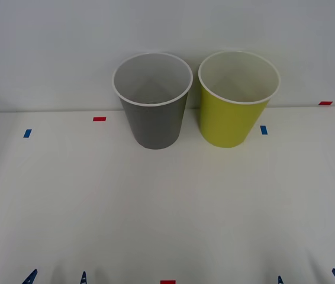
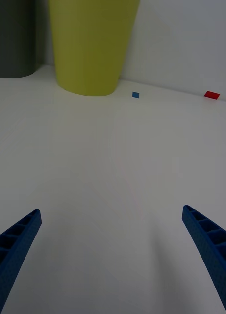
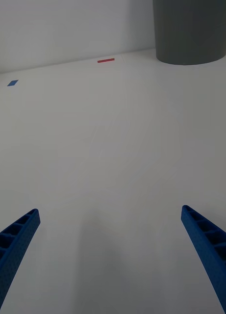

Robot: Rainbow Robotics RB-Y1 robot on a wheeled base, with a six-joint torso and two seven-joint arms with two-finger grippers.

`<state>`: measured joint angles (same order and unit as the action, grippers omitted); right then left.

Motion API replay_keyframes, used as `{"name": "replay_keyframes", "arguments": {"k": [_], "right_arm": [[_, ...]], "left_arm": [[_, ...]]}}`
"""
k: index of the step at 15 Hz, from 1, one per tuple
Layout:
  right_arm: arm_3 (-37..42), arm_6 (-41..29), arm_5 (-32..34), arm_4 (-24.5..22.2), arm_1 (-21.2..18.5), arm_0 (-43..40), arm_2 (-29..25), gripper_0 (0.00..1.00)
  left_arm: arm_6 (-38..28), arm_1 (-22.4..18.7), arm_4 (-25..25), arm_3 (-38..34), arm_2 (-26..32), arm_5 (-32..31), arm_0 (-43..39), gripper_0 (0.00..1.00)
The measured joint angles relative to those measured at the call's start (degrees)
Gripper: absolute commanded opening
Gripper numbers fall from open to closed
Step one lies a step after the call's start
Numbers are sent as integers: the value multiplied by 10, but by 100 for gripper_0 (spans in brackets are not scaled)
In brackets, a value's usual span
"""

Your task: Put cans in the gray bin and PET bottles in the light green bin.

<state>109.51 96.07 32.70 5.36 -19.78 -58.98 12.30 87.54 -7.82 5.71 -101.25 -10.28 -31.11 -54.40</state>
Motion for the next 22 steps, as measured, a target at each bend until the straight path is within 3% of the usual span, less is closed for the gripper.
{"name": "replay_keyframes", "arguments": {"k": [22], "right_arm": [[0, 0, 0, 0, 0, 0, 0, 100]], "left_arm": [[0, 0, 0, 0, 0, 0, 0, 100]]}}
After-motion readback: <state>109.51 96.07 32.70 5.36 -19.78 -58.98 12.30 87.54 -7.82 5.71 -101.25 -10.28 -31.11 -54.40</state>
